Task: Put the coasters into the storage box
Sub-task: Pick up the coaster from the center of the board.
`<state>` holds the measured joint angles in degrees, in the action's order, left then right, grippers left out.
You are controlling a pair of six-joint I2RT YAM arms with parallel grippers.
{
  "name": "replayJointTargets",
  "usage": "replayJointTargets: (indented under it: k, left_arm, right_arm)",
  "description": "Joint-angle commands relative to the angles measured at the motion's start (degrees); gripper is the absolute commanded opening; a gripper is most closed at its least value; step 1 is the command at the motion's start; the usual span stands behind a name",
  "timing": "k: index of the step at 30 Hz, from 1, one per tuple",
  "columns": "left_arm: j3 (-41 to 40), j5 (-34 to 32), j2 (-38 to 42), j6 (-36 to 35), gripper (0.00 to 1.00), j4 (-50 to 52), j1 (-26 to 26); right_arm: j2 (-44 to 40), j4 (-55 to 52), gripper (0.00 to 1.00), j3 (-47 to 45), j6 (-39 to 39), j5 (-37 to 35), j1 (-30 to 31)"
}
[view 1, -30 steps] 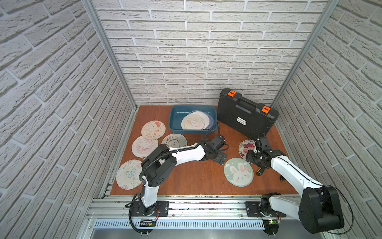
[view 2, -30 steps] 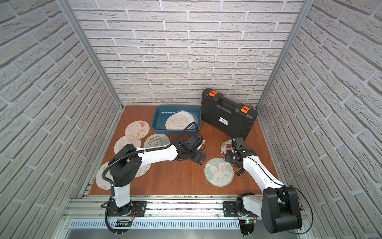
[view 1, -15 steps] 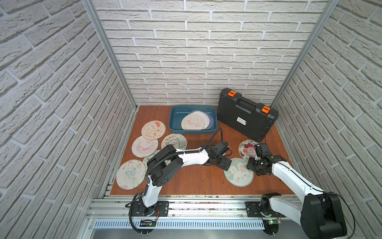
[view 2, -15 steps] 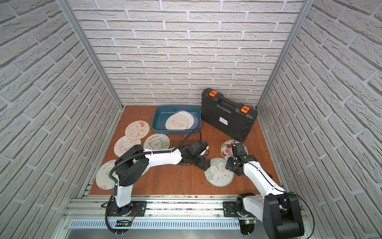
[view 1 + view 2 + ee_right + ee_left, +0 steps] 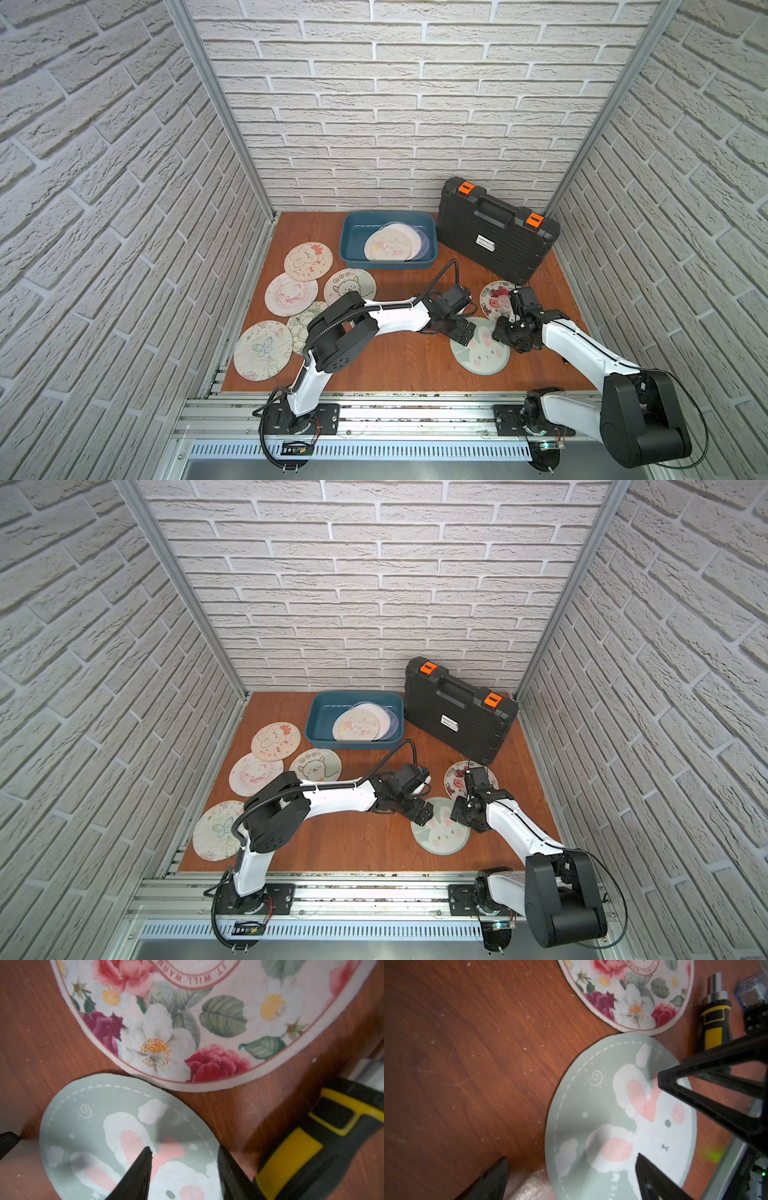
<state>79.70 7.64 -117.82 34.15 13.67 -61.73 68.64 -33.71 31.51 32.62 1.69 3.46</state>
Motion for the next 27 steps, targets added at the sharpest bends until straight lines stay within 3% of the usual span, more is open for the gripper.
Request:
replayJointTargets:
  k: [1,5,17,20,27]
  left_arm:
    - [0.32,3.54,-3.29,0.83,0.92,2.81,-0.40]
    - [1.00,5.97,-4.13,0.65,0.87,2.40,-0.40]
    - [2.78,10.24,-6.53,0.39,0.50,2.12,-0.40]
    - [3.06,10.64,-6.63,0.22,0.40,2.10,-0.41]
    - [3.38,10.63,-6.82,-0.22,0.04,2.19,-0.46]
  right_arm:
    - [0.18,2.06,0.52,-0.75,-0.01,0.84,-0.30]
    - [0.86,2.47,0.52,-0.61,-0.19,1.19,-0.30]
    - [1.08,3.05,0.51,-0.66,-0.23,1.47,-0.30]
    - [0.94,3.04,0.51,-0.66,-0.28,1.38,-0.30]
    - [0.87,3.12,0.51,-0.71,-0.37,1.40,-0.30]
